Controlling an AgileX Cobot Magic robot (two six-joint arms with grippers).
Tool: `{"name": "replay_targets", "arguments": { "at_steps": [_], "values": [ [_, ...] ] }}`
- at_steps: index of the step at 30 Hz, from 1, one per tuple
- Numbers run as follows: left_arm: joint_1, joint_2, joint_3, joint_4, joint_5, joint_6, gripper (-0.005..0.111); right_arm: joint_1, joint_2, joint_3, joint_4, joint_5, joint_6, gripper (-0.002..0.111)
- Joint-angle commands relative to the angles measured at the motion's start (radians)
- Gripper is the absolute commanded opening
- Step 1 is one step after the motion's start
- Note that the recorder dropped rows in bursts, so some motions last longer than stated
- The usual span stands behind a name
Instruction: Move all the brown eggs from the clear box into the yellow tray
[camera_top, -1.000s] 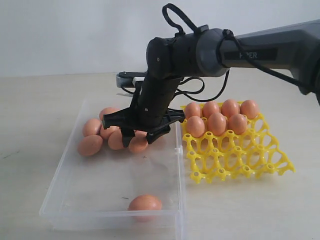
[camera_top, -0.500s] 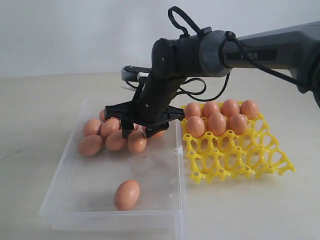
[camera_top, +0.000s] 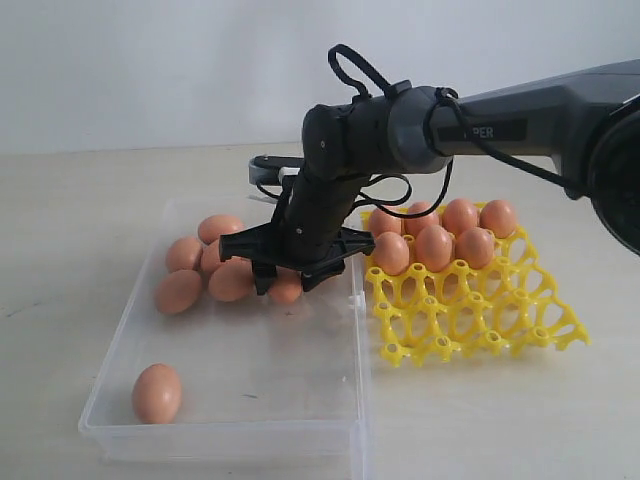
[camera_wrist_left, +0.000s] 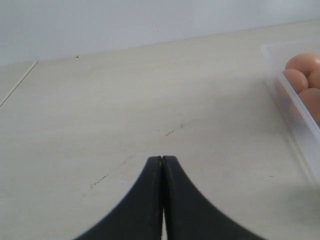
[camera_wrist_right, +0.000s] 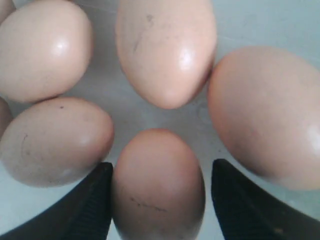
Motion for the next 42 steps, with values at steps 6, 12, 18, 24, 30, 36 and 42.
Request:
{"name": "replay_targets", "arguments": {
  "at_steps": [6,12,18,24,30,36,42],
  "values": [
    [0.002,-0.006,-0.004,-0.001,-0.006,-0.005,0.0,-0.01,0.014,-0.004,-0.039,-0.053,-0.001,0.056],
    [0.002,-0.006,-0.004,-0.001,-0.006,-0.005,0.0,-0.01,0.012,-0.004,-0.041,-0.117,-0.013,0.056],
    [0.002,-0.006,-0.004,-0.001,-0.006,-0.005,0.0,-0.005,0.012,-0.002,-0.032,-0.115,-0.108,0.026],
    [0.002,-0.006,-0.004,-0.001,-0.006,-0.005,0.0,-0.003,0.008,0.0,-0.011,-0.053,-0.182,0.0],
    [0.002,-0.006,-0.004,-0.001,-0.006,-0.005,0.0,0.006,-0.014,0.0,-0.026,-0.053,-0.187,0.002],
    [0.002,-0.006,-0.004,-0.001,-0.006,-0.005,0.0,0.013,-0.089,0.0,-0.062,-0.071,-0.212,0.029],
    [0.002,-0.006,-0.004,-0.001,-0.006,-0.005,0.0,0.024,-0.157,0.0,-0.101,-0.044,-0.212,0.06]
  ]
}}
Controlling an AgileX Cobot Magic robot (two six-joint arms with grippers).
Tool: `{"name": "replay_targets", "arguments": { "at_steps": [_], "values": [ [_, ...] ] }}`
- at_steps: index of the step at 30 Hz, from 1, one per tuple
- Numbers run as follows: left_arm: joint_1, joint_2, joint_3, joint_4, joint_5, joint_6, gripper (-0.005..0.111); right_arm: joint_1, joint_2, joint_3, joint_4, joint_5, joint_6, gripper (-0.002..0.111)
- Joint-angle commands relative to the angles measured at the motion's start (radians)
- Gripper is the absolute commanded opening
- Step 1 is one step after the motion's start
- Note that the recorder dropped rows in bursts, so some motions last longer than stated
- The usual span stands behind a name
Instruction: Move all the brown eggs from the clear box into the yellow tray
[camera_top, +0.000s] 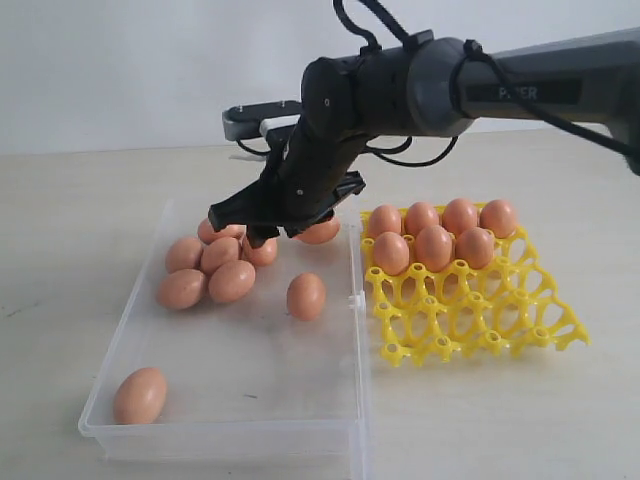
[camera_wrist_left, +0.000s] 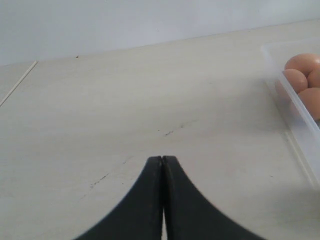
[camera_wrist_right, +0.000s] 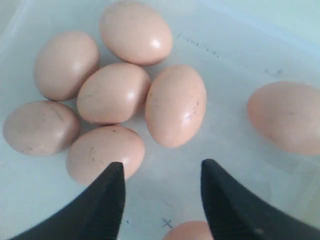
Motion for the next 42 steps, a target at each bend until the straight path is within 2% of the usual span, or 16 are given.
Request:
{"name": "replay_targets", "arguments": {
  "at_steps": [1,6,14,22,28,33,35,39,42],
  "values": [
    [0.002,-0.006,-0.004,-0.001,-0.006,-0.005,0.0,0.015,-0.049,0.0,-0.03,0.03,-0.009,0.06],
    [0.002,-0.006,-0.004,-0.001,-0.006,-0.005,0.0,0.029,-0.053,0.014,-0.007,0.089,0.037,0.059],
    [0.002,-0.006,-0.004,-0.001,-0.006,-0.005,0.0,0.033,-0.051,0.11,0.001,0.04,0.074,0.059],
    [0.002,-0.006,-0.004,-0.001,-0.006,-0.005,0.0,0.039,-0.033,0.11,0.019,0.035,0.076,0.059],
    [0.002,-0.006,-0.004,-0.001,-0.006,-0.005,0.0,0.105,-0.033,0.11,0.031,0.062,0.051,0.059],
    [0.002,-0.006,-0.004,-0.001,-0.006,-0.005,0.0,0.144,-0.031,0.107,0.003,-0.067,-0.004,0.059],
    [0.002,-0.006,-0.004,-0.001,-0.006,-0.005,0.0,0.144,-0.031,0.107,-0.008,-0.01,-0.031,0.059],
    [0.002,-0.006,-0.004,-0.001,-0.006,-0.005,0.0,0.155,-0.033,0.107,-0.014,0.262,-0.134,0.059],
    [0.002,-0.006,-0.004,-0.001,-0.006,-0.005,0.0,0.167,-0.033,0.107,-0.003,0.348,-0.16,0.059]
  ]
}}
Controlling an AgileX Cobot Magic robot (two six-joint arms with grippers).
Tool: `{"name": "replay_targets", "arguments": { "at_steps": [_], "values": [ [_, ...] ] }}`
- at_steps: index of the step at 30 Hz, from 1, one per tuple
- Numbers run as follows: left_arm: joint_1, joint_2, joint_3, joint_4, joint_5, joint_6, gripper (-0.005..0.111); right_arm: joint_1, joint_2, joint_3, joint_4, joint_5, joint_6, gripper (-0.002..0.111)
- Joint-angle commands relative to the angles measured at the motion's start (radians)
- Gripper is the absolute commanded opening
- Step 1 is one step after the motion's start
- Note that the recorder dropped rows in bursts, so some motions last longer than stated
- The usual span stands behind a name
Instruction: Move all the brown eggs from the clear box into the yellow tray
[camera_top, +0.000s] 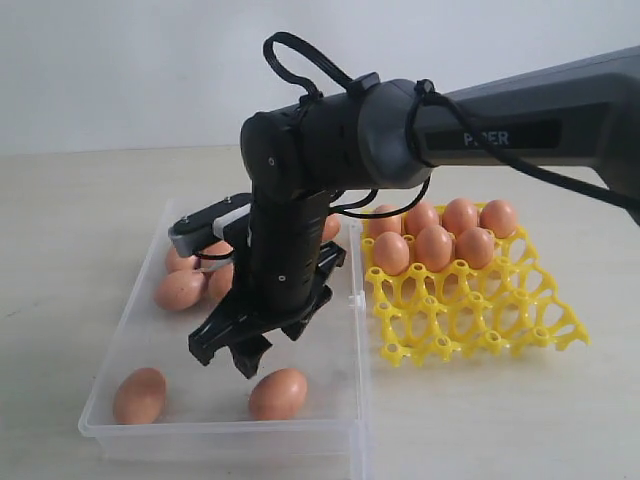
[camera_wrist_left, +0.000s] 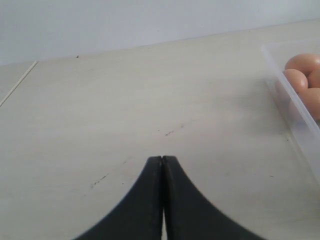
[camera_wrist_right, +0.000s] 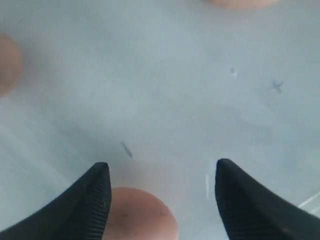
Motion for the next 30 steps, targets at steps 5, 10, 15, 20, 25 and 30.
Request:
{"name": "replay_targets", "arguments": {
  "at_steps": [5,10,15,20,25,30],
  "values": [
    [0.002,-0.006,-0.004,-0.001,-0.006,-0.005,0.0,0.014,-0.002,0.001,0.039,0.057,-0.01,0.059],
    [0.002,-0.006,-0.004,-0.001,-0.006,-0.005,0.0,0.011,-0.002,0.001,0.041,-0.041,0.005,0.059],
    [0.002,-0.006,-0.004,-0.001,-0.006,-0.005,0.0,0.005,-0.002,0.001,0.082,-0.089,0.071,0.059],
    [0.002,-0.006,-0.004,-0.001,-0.006,-0.005,0.0,0.005,-0.002,0.001,0.155,-0.004,0.065,0.059],
    [0.002,-0.006,-0.004,-0.001,-0.006,-0.005,0.0,0.008,-0.002,0.001,0.167,0.011,0.065,0.059],
    [0.002,-0.006,-0.004,-0.001,-0.006,-0.005,0.0,0.042,-0.002,0.001,0.165,0.059,0.036,0.059]
  ]
}}
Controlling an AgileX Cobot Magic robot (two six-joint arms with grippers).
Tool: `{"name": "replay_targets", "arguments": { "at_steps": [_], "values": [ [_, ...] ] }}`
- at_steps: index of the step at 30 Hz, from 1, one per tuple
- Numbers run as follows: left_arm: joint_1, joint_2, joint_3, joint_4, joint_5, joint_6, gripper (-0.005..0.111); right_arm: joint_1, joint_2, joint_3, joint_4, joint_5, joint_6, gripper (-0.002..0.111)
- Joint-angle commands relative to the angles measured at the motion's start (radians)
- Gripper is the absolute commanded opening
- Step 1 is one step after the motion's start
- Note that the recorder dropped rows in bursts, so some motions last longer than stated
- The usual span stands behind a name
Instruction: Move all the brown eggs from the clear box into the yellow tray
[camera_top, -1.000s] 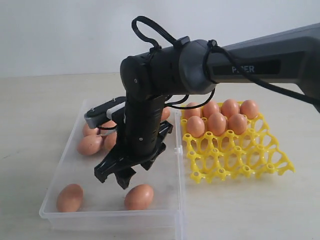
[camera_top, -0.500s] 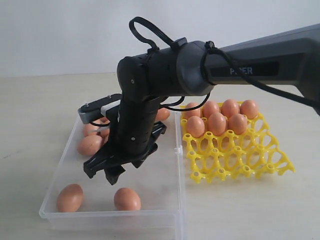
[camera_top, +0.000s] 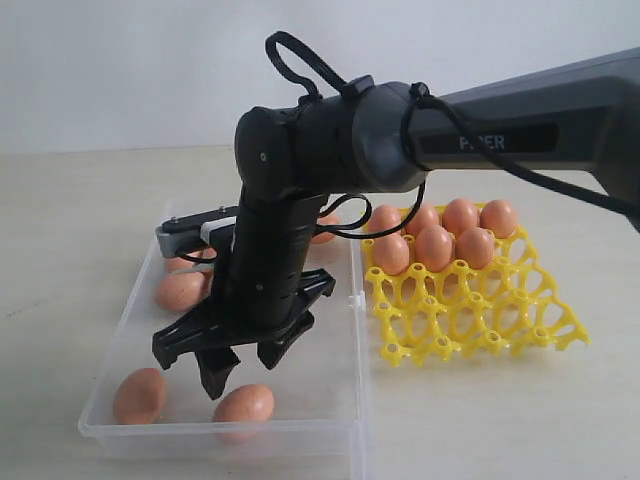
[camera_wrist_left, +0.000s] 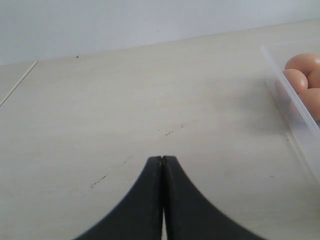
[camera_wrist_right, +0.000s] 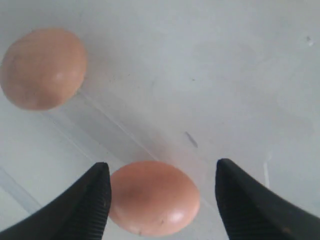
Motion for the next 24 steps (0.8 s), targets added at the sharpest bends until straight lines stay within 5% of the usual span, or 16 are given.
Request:
{"name": "replay_targets", "arguments": {
  "at_steps": [1,17,24],
  "values": [
    [0.002,-0.006,-0.004,-0.001,-0.006,-0.005,0.0,0.034,-0.002,0.001,-0.003,0.039,-0.043,0.059],
    [0.002,-0.006,-0.004,-0.001,-0.006,-0.005,0.0,0.067,-0.002,0.001,-0.032,0.02,-0.06,0.059],
    [0.002,-0.006,-0.004,-0.001,-0.006,-0.005,0.0,0.067,-0.002,-0.078,0.116,-0.029,-0.042,0.059]
  ]
}}
